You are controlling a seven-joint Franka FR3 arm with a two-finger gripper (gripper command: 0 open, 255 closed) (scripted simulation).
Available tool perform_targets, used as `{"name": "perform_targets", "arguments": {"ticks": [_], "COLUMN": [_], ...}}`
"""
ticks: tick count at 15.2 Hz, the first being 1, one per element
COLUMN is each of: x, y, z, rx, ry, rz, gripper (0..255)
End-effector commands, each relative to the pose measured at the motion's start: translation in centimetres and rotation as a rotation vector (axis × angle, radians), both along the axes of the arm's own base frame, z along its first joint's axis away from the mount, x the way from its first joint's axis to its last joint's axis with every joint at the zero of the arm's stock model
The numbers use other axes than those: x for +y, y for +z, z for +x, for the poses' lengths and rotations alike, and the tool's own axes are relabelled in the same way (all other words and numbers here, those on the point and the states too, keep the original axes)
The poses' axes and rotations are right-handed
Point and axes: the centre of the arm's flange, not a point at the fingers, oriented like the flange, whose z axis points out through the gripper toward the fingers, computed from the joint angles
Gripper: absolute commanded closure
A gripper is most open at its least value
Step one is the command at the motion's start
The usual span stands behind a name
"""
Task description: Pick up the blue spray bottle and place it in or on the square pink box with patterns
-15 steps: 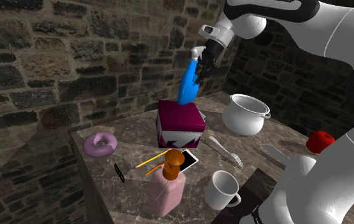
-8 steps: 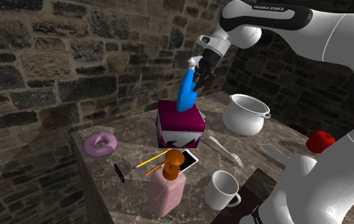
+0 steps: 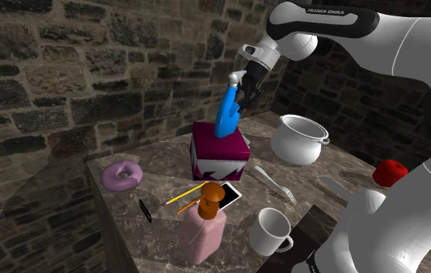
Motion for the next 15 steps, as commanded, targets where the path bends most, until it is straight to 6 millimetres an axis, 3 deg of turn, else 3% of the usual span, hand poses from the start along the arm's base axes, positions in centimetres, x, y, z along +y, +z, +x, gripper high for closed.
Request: {"name": "perform_targets", "arguments": {"ticks": [1, 5, 9, 15], "x": [0.0, 0.0, -2.2, -2.2], "y": [0.0, 0.0, 4.5, 4.5], "z": [0.0, 0.0, 0.2, 0.2], "rx": [0.0, 0.0, 0.0, 0.0], "ry": [0.0, 0.0, 0.0, 0.0], "rz": [0.0, 0.0, 0.0, 0.0], "gripper": [0, 0, 0, 0]}}
